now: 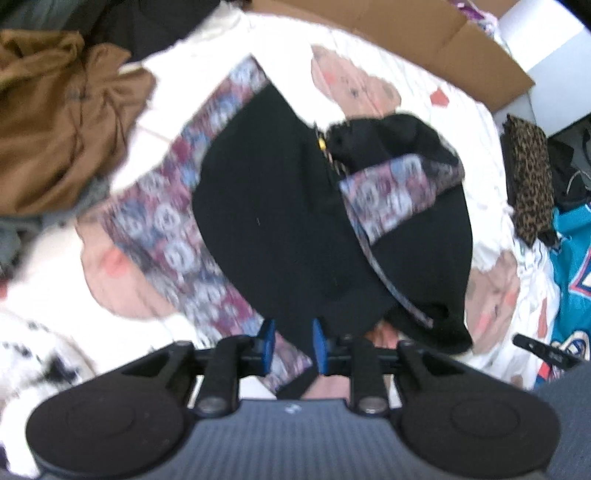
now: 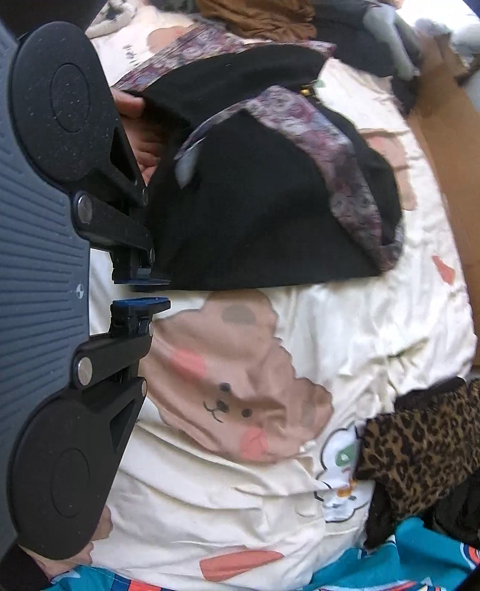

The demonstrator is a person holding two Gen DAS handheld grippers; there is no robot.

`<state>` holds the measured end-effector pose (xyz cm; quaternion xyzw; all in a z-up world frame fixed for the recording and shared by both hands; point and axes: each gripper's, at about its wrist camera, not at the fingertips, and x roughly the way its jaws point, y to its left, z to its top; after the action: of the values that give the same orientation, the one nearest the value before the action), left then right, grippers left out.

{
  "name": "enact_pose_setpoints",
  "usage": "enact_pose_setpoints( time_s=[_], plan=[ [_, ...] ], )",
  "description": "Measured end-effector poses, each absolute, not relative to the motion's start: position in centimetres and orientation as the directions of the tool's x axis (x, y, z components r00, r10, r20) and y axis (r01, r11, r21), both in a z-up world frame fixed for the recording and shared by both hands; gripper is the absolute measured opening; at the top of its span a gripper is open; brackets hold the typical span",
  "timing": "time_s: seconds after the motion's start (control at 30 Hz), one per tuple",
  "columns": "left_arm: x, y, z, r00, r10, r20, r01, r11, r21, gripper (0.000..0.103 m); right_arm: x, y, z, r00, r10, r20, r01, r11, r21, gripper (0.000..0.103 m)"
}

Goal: Fold clothes

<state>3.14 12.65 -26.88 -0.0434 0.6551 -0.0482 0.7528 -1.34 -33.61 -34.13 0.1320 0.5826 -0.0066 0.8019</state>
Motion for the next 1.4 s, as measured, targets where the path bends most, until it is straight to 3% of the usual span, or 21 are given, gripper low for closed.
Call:
enact_pose_setpoints(
  time_s=[0.2,0.27,0.33,0.4,0.6,0.73,1.3,1.4],
  plan=[
    [5.4,13.8,-26.1,0.193,-0.105,-0.976,0.008,0.994,-0.106,0.032,0.0,-34.8,-33.0,0.364,0.123,-0.923,0.193,0.96,0.205,0.009],
    [6.3,14.4,-25.8,0.223,-0.103,-0.969,0.011,0.995,-0.103,0.04,0.6,-34.7,-32.9,0.366,0.123,-0.923,0.199,0.958,0.206,0.022],
    [7.3,14.9,-25.6,0.244,-0.098,-0.965,0.012,0.995,-0.098,0.041,1.3,-34.3,-32.7,0.38,0.117,-0.918,0.19,0.961,0.201,0.038],
    [8.4,15.7,-25.7,0.252,-0.09,-0.964,0.01,0.996,-0.09,0.041,2.1,-33.8,-32.6,0.397,0.123,-0.91,0.171,0.964,0.205,0.041],
    [12.0,17.3,-26.1,0.275,-0.047,-0.96,0.012,0.999,-0.046,0.042,4.9,-33.2,-33.0,0.426,0.132,-0.895,0.171,0.96,0.223,0.041],
    [14.2,17.9,-26.1,0.308,-0.029,-0.951,0.014,1.0,-0.026,0.055,7.0,-33.3,-33.1,0.437,0.127,-0.891,0.169,0.961,0.22,0.042],
    [22.3,19.4,-29.1,0.38,-0.013,-0.925,-0.022,1.0,-0.023,0.057,16.9,-32.7,-37.0,0.455,0.173,-0.873,0.105,0.964,0.245,0.042],
    [24.0,19.4,-29.9,0.387,-0.014,-0.922,-0.025,0.999,-0.025,0.058,19.3,-32.3,-36.9,0.482,0.174,-0.859,0.063,0.971,0.232,0.049]
  ],
)
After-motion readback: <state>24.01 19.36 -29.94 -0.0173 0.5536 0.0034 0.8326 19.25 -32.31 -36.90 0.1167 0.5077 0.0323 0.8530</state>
